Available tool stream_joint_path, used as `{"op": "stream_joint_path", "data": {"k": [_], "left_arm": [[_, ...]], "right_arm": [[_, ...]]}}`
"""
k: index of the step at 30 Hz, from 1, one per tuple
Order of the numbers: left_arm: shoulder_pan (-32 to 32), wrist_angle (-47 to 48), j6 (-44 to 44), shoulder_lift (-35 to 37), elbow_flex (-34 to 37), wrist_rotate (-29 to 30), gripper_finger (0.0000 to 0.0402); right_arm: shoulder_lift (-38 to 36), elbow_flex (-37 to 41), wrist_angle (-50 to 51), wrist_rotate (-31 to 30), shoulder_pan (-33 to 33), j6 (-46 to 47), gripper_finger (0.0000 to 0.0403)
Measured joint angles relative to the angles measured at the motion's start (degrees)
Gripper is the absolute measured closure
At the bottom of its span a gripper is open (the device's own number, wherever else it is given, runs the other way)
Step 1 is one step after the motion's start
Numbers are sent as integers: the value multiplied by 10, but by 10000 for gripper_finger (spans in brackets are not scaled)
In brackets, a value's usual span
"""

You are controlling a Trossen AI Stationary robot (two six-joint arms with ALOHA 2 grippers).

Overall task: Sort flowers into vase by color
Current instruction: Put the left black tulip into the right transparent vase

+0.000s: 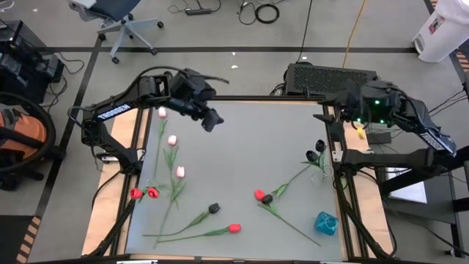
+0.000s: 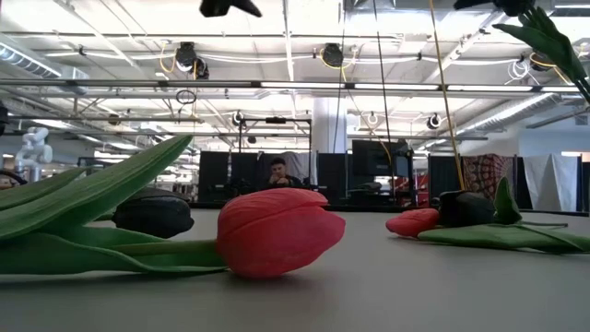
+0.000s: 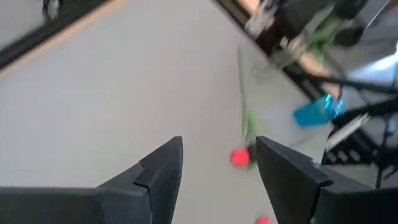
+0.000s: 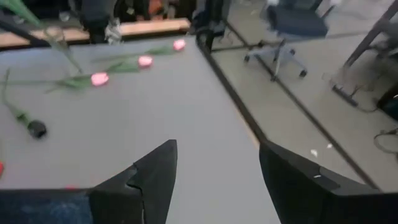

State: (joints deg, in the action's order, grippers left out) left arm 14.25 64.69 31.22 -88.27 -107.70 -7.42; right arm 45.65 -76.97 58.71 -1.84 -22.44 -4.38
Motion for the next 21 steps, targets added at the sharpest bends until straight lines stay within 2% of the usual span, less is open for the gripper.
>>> {"op": "stream_joint_path", "data": {"k": [7,12,21], "left_arm": [[-23,77,0,0,1,5,194],[-37,85,5,0,29,7,194],[-67,84,74,-6,103,8,194]], "right_arm": [[-22,0,-8,-20,0,3,184],[-35,0,-7,-29,0,7,184],[-45,0,-6,-30,0,6,184]]}}
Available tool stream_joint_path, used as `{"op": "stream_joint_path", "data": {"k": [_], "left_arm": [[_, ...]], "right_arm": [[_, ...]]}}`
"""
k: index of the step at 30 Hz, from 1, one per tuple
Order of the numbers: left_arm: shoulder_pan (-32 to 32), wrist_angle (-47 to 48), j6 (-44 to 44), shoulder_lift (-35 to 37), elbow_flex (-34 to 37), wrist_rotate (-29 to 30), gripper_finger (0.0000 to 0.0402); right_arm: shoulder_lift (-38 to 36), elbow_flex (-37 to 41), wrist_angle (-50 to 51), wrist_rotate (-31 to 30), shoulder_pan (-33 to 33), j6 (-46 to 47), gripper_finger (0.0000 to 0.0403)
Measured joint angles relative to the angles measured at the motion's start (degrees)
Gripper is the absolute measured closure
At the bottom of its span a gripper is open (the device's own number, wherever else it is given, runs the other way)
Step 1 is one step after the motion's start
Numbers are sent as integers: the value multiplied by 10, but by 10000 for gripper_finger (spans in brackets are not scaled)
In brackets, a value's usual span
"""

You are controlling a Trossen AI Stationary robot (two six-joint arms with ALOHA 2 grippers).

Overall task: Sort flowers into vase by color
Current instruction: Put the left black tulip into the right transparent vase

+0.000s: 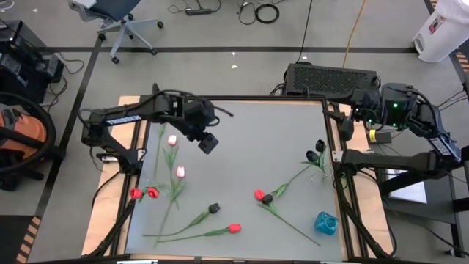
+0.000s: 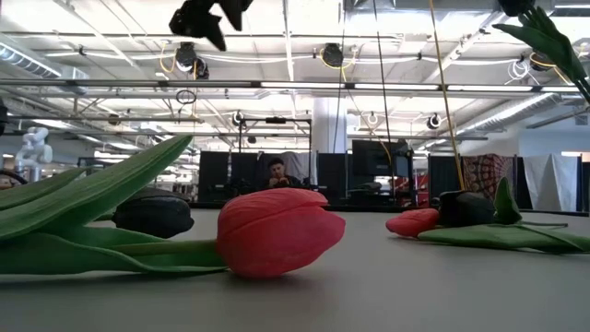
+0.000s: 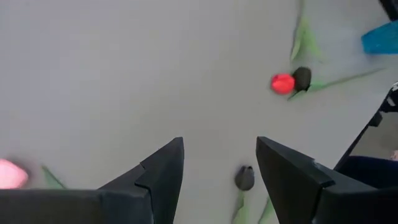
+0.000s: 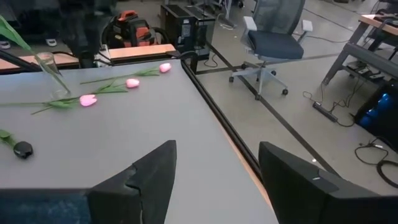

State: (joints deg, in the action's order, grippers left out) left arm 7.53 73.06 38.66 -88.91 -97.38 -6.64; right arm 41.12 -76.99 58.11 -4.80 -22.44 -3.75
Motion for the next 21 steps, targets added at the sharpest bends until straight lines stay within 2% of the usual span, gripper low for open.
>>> {"op": "stream_joint_path", "data": {"k": [9,21], "left_arm": [[-44,-12,45,0,79,-11,194],[-105,-133,62,0,171,-47,194]], "right_arm": [[0,0,0,0,0,-13,184],[0,0,0,0,0,-17,184]]}}
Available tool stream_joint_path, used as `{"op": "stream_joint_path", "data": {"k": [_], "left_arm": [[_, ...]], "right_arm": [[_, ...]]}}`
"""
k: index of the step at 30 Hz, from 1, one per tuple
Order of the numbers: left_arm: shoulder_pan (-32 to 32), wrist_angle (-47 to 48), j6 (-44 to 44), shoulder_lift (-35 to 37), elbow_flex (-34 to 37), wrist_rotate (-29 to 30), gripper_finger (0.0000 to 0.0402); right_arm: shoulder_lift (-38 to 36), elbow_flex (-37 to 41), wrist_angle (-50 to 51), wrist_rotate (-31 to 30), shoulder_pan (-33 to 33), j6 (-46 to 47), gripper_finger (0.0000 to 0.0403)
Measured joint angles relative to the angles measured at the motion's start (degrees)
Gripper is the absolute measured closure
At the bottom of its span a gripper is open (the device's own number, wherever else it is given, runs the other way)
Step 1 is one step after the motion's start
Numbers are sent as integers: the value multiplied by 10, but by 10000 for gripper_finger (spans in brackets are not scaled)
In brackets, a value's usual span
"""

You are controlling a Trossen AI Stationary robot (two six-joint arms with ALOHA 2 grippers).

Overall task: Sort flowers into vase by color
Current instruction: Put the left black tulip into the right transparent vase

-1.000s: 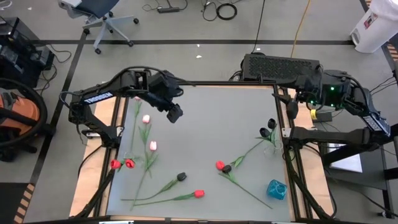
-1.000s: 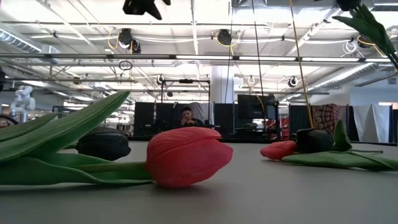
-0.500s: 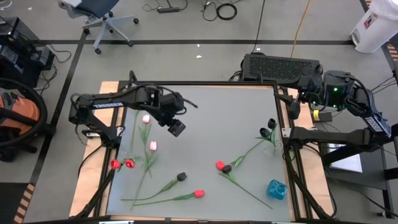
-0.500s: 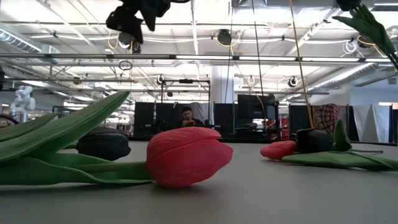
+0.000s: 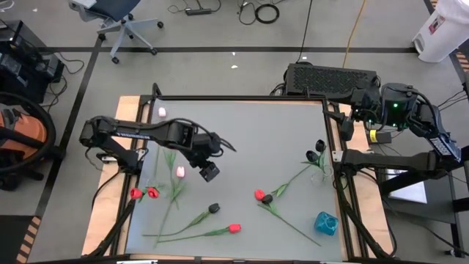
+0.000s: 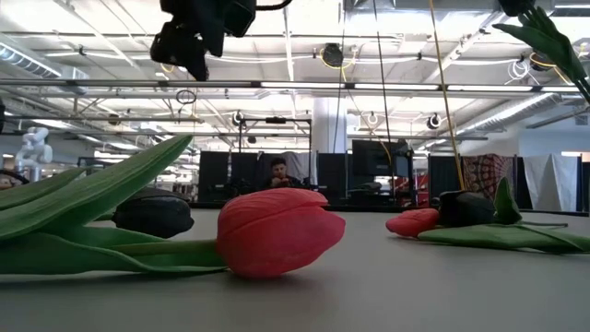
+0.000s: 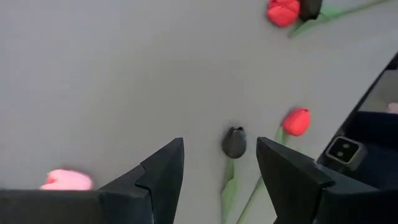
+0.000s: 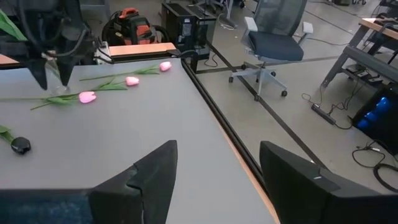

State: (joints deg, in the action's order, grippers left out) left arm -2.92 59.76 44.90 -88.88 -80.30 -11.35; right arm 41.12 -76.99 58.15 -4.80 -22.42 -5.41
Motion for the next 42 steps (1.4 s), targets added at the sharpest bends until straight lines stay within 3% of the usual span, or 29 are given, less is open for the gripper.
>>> {"op": "stream_joint_path", "data": {"k": [8,20,32,42], "left_arm": [[-33,-49,101,-1,70,2,194],[-77,-112,115,-1,192,4,194],[-161,-191,113,-1,216,-4,194],[-171,-228,118,-4,216,39,194]], "right_arm": [[0,0,0,0,0,-22,184],[0,0,0,2,0,-28,184],[0,0,0,3,0,-28,183],[0,0,0,3,0,-28,183]]}}
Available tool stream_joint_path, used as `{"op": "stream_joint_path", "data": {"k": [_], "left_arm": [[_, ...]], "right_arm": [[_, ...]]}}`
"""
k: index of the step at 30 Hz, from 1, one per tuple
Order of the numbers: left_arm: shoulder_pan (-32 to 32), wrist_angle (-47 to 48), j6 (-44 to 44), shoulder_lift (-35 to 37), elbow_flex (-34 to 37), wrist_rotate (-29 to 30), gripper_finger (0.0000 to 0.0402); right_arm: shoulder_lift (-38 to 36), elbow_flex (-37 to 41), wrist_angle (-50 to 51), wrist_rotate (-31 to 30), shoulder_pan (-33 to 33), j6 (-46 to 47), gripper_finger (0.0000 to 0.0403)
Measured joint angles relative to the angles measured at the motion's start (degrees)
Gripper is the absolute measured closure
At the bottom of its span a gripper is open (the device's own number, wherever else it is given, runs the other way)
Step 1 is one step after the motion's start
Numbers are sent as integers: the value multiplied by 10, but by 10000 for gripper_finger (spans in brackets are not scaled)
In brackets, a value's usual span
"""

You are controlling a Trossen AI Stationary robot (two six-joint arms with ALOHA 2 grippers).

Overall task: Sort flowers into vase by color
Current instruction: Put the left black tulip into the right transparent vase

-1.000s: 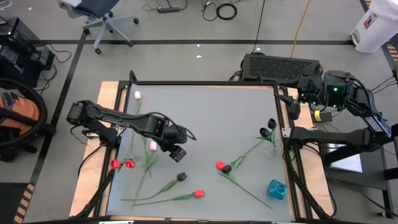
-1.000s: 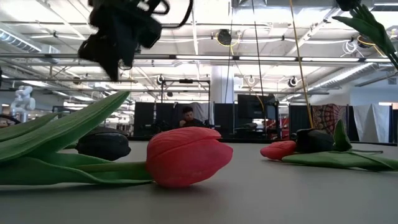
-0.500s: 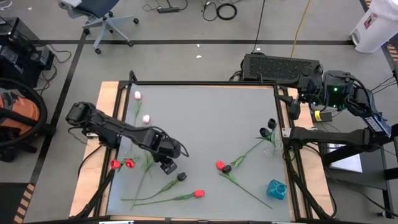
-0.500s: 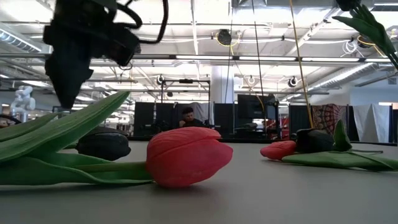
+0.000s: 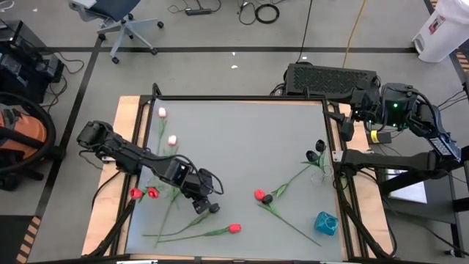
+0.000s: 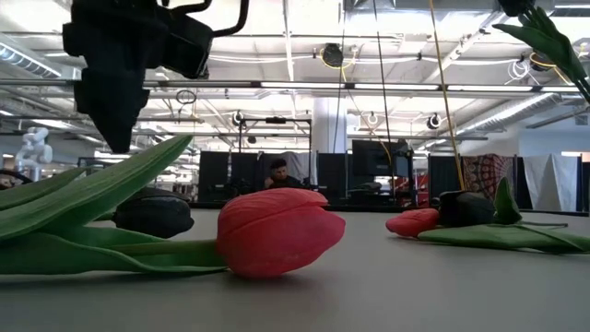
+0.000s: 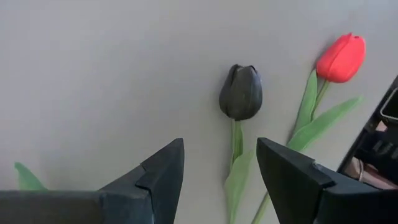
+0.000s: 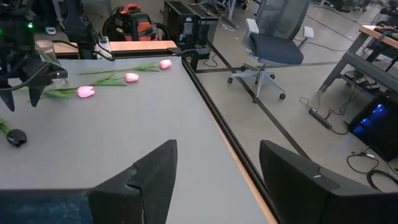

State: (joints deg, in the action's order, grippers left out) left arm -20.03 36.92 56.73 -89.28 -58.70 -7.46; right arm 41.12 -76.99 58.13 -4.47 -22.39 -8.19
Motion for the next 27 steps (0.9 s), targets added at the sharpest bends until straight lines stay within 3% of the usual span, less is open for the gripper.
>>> {"op": "stream_joint_path", "data": {"k": [4,12,27], "left_arm": [[1,-15,-1,-29,0,1,194],[5,-85,0,-111,0,-76,194],[-7,-107,46,-115,0,-115,194]], "right_arm": [[0,0,0,0,0,0,183],[0,0,0,0,0,0,183],[0,0,0,0,0,0,183]]}}
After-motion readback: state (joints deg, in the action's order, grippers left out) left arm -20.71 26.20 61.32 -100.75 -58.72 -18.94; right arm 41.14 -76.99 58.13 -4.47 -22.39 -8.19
